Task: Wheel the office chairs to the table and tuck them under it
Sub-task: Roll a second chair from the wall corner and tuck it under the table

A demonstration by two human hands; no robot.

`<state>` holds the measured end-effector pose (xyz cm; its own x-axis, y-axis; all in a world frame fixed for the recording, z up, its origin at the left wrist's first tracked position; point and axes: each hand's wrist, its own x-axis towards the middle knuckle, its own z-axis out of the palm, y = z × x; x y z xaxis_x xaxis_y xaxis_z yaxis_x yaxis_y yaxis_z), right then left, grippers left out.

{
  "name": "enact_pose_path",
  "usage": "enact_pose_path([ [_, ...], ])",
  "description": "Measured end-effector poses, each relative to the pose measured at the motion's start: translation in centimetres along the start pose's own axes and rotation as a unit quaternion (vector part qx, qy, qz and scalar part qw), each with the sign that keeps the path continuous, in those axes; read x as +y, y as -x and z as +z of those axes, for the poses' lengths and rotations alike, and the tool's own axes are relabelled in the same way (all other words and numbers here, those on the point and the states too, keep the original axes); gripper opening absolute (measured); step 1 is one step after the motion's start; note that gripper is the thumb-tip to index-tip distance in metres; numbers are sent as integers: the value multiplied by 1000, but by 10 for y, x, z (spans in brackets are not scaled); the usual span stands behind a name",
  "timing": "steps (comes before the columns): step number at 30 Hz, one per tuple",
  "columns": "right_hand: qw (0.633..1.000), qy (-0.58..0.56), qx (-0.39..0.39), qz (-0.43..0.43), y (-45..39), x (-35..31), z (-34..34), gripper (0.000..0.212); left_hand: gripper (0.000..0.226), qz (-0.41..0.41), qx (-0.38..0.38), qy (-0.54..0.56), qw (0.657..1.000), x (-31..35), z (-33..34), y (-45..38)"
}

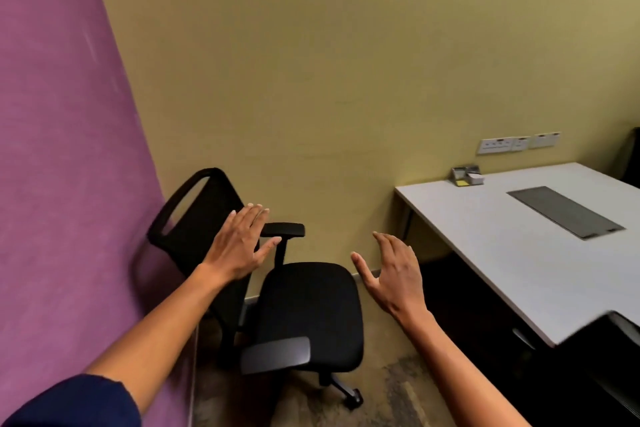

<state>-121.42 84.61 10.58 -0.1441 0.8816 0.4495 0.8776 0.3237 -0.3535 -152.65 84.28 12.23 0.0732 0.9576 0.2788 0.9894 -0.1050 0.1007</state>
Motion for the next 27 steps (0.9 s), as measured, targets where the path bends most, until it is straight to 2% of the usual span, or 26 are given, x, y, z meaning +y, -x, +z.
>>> enact_pose_path([
  [1,1000,-4,-6,4,0,-4,2,79,90,5,8,2,1000,0,1,-4],
  [3,999,-11,-19,-23,-15,-48,39,81,82,-18,11,-2,1000,-50,1,-2],
  [5,999,-15,-27,-36,-20,-72,56,83,76,-28,11,-5,1000,-69,8,-1],
  [14,987,-46,-97,-118,-81,-195,152,85,72,-107,12,-22,994,-183,7,-10],
  [27,950,-94,-205,-217,-157,-289,273,90,67,-213,-7,-66,975,-298,0,-50],
])
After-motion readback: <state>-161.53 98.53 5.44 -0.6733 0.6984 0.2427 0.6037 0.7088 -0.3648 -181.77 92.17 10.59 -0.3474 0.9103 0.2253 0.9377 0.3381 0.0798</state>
